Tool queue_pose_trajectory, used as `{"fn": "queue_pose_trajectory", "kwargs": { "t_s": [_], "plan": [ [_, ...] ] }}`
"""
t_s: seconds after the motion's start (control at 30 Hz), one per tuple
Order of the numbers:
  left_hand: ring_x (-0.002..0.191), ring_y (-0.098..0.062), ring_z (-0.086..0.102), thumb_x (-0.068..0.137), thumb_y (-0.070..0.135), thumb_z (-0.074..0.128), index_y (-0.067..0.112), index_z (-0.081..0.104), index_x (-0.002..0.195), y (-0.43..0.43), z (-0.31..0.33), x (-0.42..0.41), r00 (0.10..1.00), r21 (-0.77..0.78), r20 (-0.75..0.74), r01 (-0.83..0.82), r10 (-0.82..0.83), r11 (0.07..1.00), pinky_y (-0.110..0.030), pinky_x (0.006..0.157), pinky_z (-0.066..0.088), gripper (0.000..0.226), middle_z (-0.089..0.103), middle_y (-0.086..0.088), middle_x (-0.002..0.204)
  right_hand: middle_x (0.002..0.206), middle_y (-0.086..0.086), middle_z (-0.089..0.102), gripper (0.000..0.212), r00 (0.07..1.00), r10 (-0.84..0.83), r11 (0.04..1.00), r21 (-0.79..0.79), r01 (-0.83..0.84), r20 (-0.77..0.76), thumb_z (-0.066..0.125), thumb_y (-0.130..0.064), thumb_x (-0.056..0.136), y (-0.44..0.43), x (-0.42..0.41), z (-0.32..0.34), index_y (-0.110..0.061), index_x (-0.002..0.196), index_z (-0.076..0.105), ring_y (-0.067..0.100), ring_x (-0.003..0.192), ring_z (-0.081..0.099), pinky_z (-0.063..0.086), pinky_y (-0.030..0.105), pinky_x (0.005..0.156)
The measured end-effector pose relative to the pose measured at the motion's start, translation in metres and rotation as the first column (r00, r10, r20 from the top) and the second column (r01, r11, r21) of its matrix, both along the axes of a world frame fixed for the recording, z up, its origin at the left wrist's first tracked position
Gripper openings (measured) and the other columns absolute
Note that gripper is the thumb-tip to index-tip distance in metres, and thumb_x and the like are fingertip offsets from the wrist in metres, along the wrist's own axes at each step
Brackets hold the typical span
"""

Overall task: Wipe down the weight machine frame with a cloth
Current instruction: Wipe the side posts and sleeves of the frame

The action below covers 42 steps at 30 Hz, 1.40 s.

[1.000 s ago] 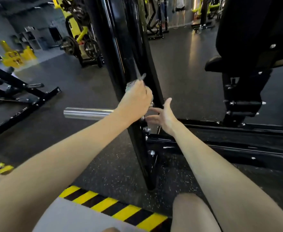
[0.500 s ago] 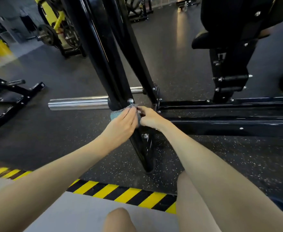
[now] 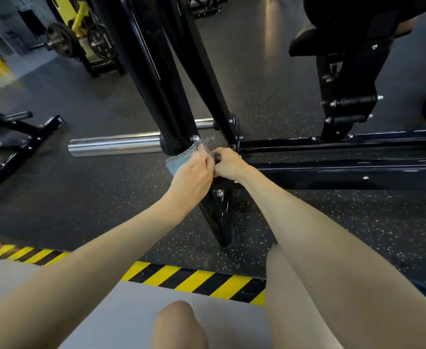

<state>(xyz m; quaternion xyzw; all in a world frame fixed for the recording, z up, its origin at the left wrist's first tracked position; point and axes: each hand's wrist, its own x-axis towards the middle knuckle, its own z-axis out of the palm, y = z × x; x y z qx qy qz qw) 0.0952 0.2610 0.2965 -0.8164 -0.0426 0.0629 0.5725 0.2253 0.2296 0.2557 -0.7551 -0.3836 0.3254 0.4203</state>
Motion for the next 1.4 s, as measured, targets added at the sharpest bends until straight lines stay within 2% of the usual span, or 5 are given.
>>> {"fn": "queue_pose_trajectory", "kwargs": {
  "t_s": [0.53, 0.8, 1.1, 1.23, 1.4],
  "plan": [
    [0.122, -0.027, 0.051, 0.089, 0.02, 0.032, 0.002, 0.057, 0.128, 0.003, -0.024, -0.02, 0.997, 0.052, 0.06, 0.049, -0.052, 0.997, -0.039, 0.087, 0.024, 0.05, 0.06, -0.012, 0.125, 0.121, 0.009, 0.065, 0.039, 0.998, -0.029, 0.999, 0.02, 0.028, 0.064, 0.056, -0.008, 0.086, 0.002, 0.001, -0.003, -0.01, 0.124, 0.064, 0.022, 0.117, 0.057, 0.042, 0.023, 0.092],
    [0.112, -0.025, 0.056, 0.083, 0.013, 0.035, 0.002, 0.065, 0.115, 0.016, -0.023, -0.049, 0.985, -0.009, -0.001, 0.172, -0.172, 0.985, -0.036, 0.088, 0.027, 0.046, 0.066, -0.008, 0.109, 0.115, 0.009, 0.068, 0.039, 0.999, -0.035, 0.999, 0.017, 0.035, 0.023, 0.057, -0.006, 0.082, 0.002, -0.002, -0.004, -0.013, 0.119, 0.066, 0.025, 0.112, 0.059, 0.045, 0.037, 0.102],
    [0.129, -0.024, 0.037, 0.091, -0.001, 0.023, -0.002, 0.027, 0.143, 0.058, -0.016, -0.074, 0.894, -0.078, 0.369, 0.302, -0.254, 0.95, -0.036, 0.094, 0.04, 0.052, 0.041, -0.013, 0.14, 0.112, 0.012, 0.066, 0.038, 0.999, -0.016, 1.0, -0.026, 0.017, 0.038, 0.054, -0.005, 0.081, 0.001, -0.003, 0.001, -0.011, 0.117, 0.065, 0.03, 0.112, 0.057, 0.044, 0.041, 0.102],
    [0.129, -0.02, 0.045, 0.086, 0.011, 0.024, 0.004, 0.055, 0.13, 0.033, -0.031, -0.025, 0.904, -0.04, 0.311, 0.321, -0.293, 0.946, -0.035, 0.092, 0.031, 0.054, 0.056, -0.009, 0.132, 0.115, 0.011, 0.067, 0.037, 0.998, -0.063, 0.998, 0.002, 0.063, 0.008, 0.054, -0.004, 0.082, 0.0, -0.005, 0.002, -0.012, 0.116, 0.066, 0.026, 0.111, 0.058, 0.046, 0.032, 0.097],
    [0.125, -0.027, 0.05, 0.083, 0.025, 0.053, 0.001, 0.058, 0.127, 0.023, -0.034, -0.013, 0.934, -0.169, 0.3, 0.252, -0.194, 0.953, -0.035, 0.093, 0.042, 0.05, 0.059, -0.015, 0.128, 0.112, 0.013, 0.068, 0.032, 0.996, -0.029, 1.0, 0.009, 0.028, 0.081, 0.051, -0.003, 0.083, -0.003, -0.007, -0.004, -0.006, 0.111, 0.067, 0.031, 0.114, 0.056, 0.031, 0.045, 0.111]
  ]
}}
